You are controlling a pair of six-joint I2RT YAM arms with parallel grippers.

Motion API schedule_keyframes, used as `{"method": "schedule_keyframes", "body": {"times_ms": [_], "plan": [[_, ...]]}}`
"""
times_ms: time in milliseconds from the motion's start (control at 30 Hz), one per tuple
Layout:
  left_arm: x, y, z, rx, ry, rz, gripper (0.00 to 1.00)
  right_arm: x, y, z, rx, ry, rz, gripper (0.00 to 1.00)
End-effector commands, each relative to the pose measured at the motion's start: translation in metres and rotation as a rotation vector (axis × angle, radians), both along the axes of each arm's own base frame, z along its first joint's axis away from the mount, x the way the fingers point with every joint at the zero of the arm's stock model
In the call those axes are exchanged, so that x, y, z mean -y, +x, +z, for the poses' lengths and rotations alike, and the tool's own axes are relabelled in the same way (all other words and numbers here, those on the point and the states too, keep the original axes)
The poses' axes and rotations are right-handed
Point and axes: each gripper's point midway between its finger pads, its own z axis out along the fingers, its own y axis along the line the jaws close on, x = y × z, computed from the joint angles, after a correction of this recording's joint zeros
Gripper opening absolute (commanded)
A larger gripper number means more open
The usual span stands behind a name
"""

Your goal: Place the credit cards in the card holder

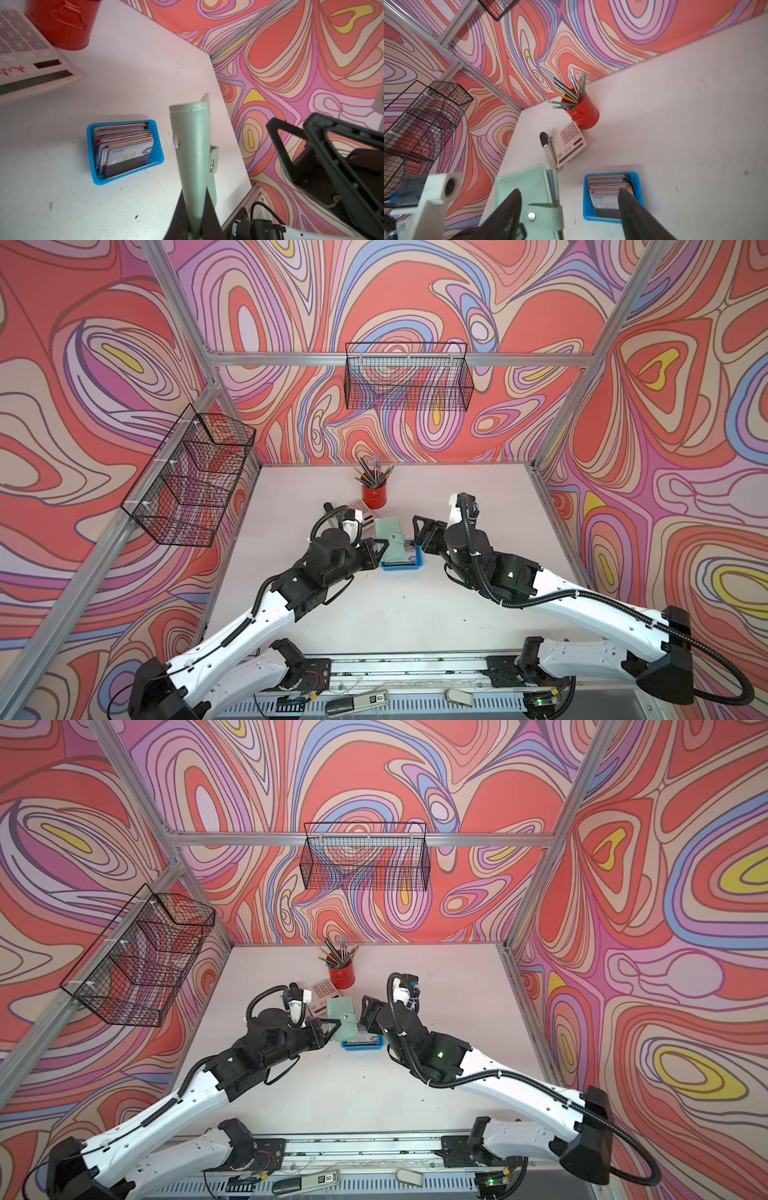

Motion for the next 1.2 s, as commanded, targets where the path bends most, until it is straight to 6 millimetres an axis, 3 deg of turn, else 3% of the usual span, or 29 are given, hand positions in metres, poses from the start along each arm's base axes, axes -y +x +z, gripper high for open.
{"method": "schedule_keyframes", "body": {"times_ms": [0,67,167,267,433,800,1167], "plan": [[-0.046,0.004,0.009,-0.001,0.075,0.15,0.0,-0.002,0.015,0.012,0.097,-0.178,-0.009,0.75],[-0.062,0.013,0.033,0.081,0.114,0.191,0.0,-0.006,0.016,0.011,0.1,-0.176,-0.008,0.75],[-0.063,0.027,0.022,0.044,-0.032,0.18,0.0,-0.009,0.014,-0.006,0.123,-0.187,0.028,0.67],[-0.058,0.036,-0.001,0.198,-0.09,0.153,0.0,-0.003,0.009,-0.034,0.138,-0.173,0.033,0.71],[-0.057,0.03,-0.027,0.291,-0.014,0.102,0.0,-0.035,-0.001,-0.038,0.153,-0.168,0.203,0.6],[-0.042,0.032,-0.031,0.304,-0.022,0.024,0.0,-0.106,-0.019,-0.071,0.144,-0.368,0.326,0.59],[-0.031,0.031,-0.031,0.311,-0.039,-0.033,0.0,-0.118,-0.011,-0.098,0.073,-0.431,0.316,0.55]]}}
